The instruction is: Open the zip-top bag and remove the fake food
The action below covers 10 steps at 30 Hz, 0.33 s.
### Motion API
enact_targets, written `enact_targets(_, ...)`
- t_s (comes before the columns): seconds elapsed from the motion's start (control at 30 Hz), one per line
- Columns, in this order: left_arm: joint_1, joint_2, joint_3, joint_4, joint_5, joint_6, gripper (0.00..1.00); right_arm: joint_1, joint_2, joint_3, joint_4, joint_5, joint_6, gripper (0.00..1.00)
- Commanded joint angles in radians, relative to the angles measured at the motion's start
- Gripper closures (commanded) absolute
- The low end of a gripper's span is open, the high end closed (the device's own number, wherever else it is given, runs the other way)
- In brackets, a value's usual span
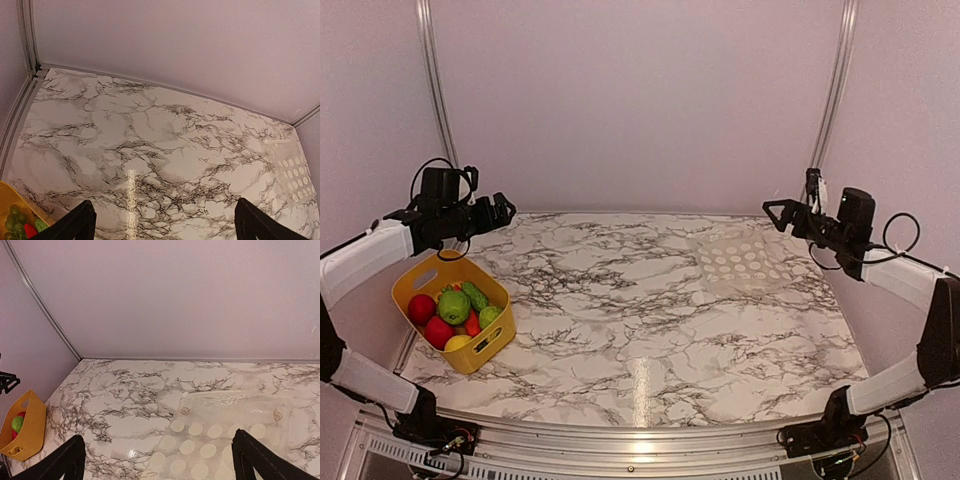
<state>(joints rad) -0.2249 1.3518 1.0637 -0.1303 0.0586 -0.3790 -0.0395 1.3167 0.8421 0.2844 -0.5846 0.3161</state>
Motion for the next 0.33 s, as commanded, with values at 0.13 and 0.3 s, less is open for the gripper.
enact_targets(0.13, 0.01, -0.093, -0.103, -0.066, -0.045, -0.011, 0.01, 0.221, 0.054, 0.022, -0.061, 0.033, -0.16, 0.01)
enact_targets(0.3, 0.01, -0.119, -0.152, -0.025, -0.05, -0.024, 0.01, 0.245, 0.04, -0.027, -0.027, 0.033, -0.157, 0.01)
